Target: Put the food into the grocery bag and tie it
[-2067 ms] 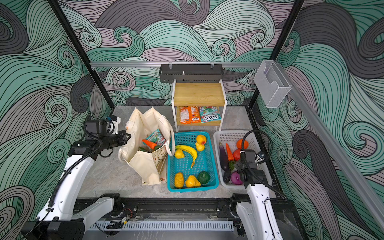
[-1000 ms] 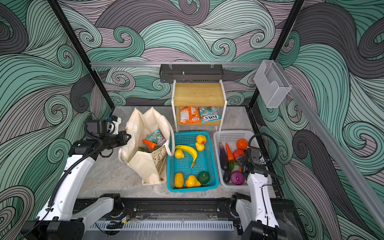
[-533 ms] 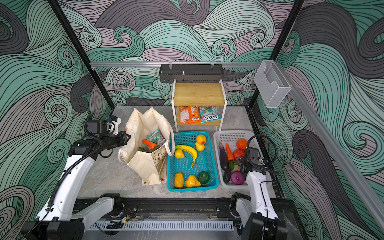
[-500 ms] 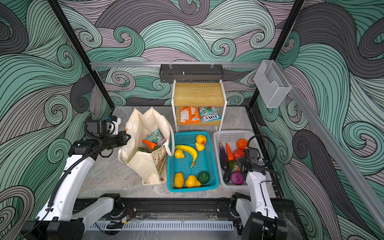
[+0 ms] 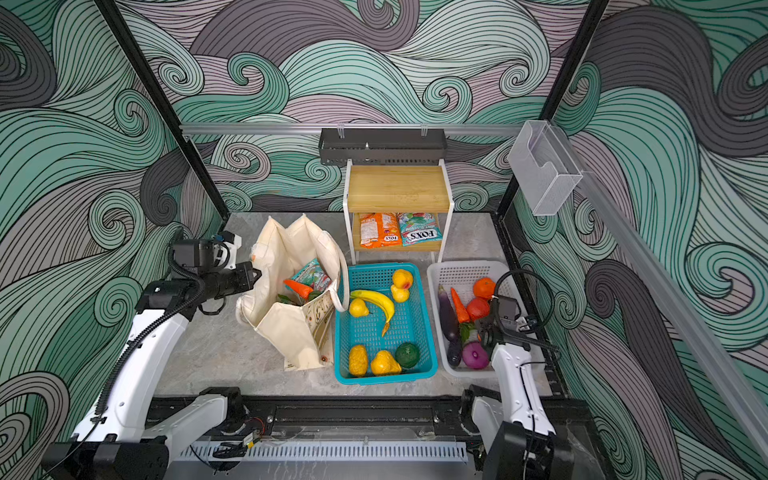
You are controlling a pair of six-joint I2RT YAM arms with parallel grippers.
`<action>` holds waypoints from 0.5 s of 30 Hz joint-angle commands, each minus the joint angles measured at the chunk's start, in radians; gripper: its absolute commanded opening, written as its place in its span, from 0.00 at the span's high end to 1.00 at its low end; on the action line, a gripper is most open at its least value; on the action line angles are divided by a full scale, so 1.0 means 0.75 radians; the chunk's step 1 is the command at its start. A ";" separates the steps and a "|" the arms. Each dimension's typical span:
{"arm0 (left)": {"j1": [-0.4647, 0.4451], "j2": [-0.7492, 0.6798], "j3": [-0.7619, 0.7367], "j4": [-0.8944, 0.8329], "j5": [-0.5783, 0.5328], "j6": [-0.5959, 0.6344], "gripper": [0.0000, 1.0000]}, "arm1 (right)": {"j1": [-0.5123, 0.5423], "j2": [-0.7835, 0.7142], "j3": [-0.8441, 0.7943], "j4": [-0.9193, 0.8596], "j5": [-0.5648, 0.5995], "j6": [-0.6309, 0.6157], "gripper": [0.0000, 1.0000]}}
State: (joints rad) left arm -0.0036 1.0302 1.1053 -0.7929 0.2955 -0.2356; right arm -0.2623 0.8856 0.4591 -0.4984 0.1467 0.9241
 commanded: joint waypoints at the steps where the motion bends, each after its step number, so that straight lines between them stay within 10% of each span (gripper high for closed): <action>1: -0.016 -0.007 0.043 -0.080 -0.012 0.017 1.00 | -0.001 -0.081 0.029 -0.082 0.012 -0.024 0.49; 15: -0.016 -0.007 0.041 -0.075 -0.001 0.015 1.00 | 0.002 -0.169 0.212 -0.148 -0.085 0.018 0.48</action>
State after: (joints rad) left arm -0.0036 1.0302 1.1053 -0.7925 0.2955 -0.2356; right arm -0.2623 0.7616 0.5770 -0.5968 0.1040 0.9245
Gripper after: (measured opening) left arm 0.048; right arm 0.535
